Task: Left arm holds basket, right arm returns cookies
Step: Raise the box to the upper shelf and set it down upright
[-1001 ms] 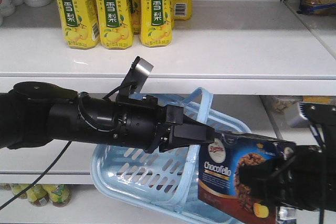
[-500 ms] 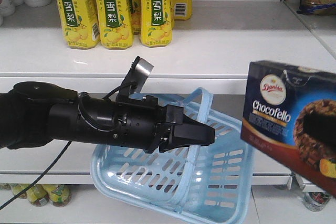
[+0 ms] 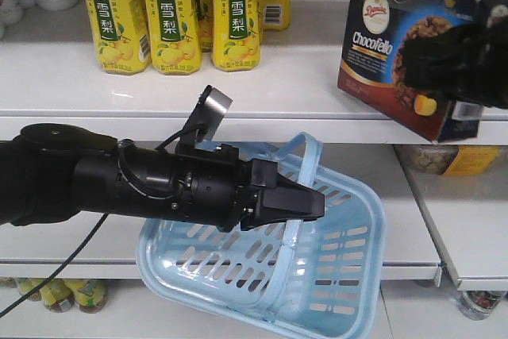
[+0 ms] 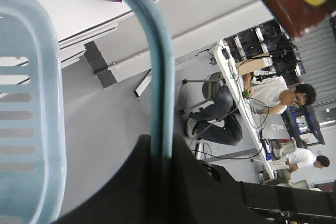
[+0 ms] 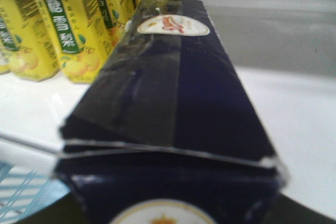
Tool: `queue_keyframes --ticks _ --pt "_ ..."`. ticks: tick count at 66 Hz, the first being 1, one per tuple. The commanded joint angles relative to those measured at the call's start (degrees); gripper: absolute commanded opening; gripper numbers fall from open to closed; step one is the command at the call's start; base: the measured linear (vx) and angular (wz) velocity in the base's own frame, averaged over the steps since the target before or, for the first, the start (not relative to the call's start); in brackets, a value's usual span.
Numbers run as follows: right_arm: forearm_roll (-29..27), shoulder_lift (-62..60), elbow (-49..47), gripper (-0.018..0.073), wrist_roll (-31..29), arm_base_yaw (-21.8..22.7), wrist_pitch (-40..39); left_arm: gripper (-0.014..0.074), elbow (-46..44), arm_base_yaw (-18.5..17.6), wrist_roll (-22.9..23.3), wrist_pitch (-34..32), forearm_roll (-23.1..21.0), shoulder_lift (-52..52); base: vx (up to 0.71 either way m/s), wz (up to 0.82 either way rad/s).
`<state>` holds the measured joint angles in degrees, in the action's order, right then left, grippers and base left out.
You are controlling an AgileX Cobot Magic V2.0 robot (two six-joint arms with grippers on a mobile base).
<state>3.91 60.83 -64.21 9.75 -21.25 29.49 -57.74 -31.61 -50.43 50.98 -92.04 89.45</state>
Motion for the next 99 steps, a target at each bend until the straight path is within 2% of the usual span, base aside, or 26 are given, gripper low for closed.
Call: queue_keyframes --ticks 1,6,14,27,37,57,67,82,89,99 --pt "3.54 2.87 -5.47 0.0153 0.02 0.38 -8.03 -0.0006 -2.29 0.03 -1.22 0.95 -5.34 -2.91 0.00 0.00" --pt "3.80 5.54 -7.99 0.0153 1.66 2.80 -7.65 -0.0006 -2.29 0.03 -1.22 0.95 -5.34 -2.91 0.00 0.00" --pt "3.76 7.57 -9.32 0.0153 5.08 9.11 -9.16 -0.0006 -2.29 0.03 -1.22 0.95 -5.34 -2.91 0.00 0.00" --pt "4.03 10.62 -9.25 0.0155 0.84 15.25 -14.64 -0.0006 -2.29 0.03 -1.22 0.95 -5.34 -2.91 0.00 0.00" --pt "3.95 15.08 -9.25 0.0157 0.82 18.81 -19.02 -0.0006 -2.29 0.03 -1.22 0.95 -5.34 -2.91 0.00 0.00" --pt "4.03 22.04 -9.25 0.0198 -0.73 19.49 -25.24 -0.0006 -2.29 0.03 -1.22 0.95 -5.34 -2.91 0.00 0.00" --pt "4.03 22.94 -9.25 0.0300 -0.79 19.50 -25.04 -0.0006 -2.29 0.03 -1.22 0.95 -5.34 -2.91 0.00 0.00" --pt "3.96 22.24 -9.25 0.0517 -0.95 19.50 -24.59 -0.0006 -2.29 0.03 -1.22 0.95 -5.34 -2.91 0.00 0.00" --pt "3.82 21.61 -9.25 0.0566 -0.57 19.50 -23.51 -0.0006 -2.29 0.03 -1.22 0.95 -5.34 -2.91 0.00 0.00" --pt "4.04 19.94 -9.25 0.0573 -0.86 19.50 -20.49 -0.0006 -2.29 0.03 -1.22 0.95 -5.34 -2.91 0.00 0.00"
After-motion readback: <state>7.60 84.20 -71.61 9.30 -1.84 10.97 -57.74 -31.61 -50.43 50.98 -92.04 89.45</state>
